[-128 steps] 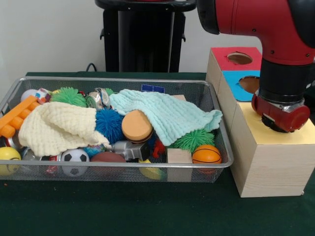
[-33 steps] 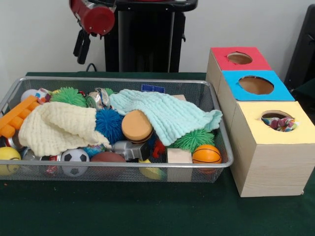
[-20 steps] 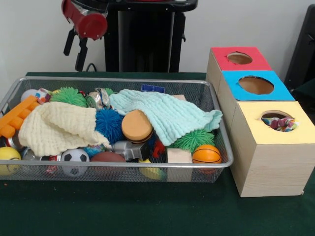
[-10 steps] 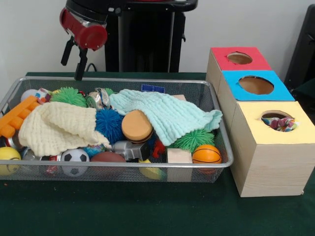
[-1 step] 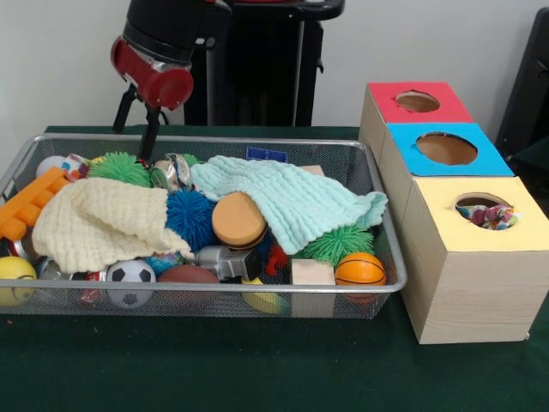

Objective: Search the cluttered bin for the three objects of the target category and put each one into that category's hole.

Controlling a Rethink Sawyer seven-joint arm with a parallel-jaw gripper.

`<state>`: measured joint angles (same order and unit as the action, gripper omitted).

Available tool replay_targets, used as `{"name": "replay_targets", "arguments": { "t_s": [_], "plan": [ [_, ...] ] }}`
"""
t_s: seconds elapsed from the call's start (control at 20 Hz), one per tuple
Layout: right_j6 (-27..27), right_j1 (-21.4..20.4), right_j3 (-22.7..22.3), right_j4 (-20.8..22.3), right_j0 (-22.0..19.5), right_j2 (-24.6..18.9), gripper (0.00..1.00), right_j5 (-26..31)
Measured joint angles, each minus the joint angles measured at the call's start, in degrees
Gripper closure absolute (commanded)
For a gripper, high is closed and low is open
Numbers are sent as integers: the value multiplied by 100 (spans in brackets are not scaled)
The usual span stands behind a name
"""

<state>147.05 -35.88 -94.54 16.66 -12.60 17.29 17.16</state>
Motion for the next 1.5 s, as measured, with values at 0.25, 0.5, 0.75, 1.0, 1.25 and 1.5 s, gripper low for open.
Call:
{"name": "replay_targets", "arguments": {
  "t_s": [0.25, 0.5, 0.75, 1.0, 1.25, 1.5],
  "plan": [
    [0, 141, 0, 0, -22, 48, 0, -146],
    [0, 204, 1, -1, -54, 113, 0, -205],
    [0, 206, -1, 18, -95, 170, 0, -208],
    [0, 184, -9, 115, -212, 169, 0, -208],
    [0, 95, -34, 227, -484, 156, 0, -208],
    [0, 76, -46, 378, -799, 124, 0, -261]
  ]
}}
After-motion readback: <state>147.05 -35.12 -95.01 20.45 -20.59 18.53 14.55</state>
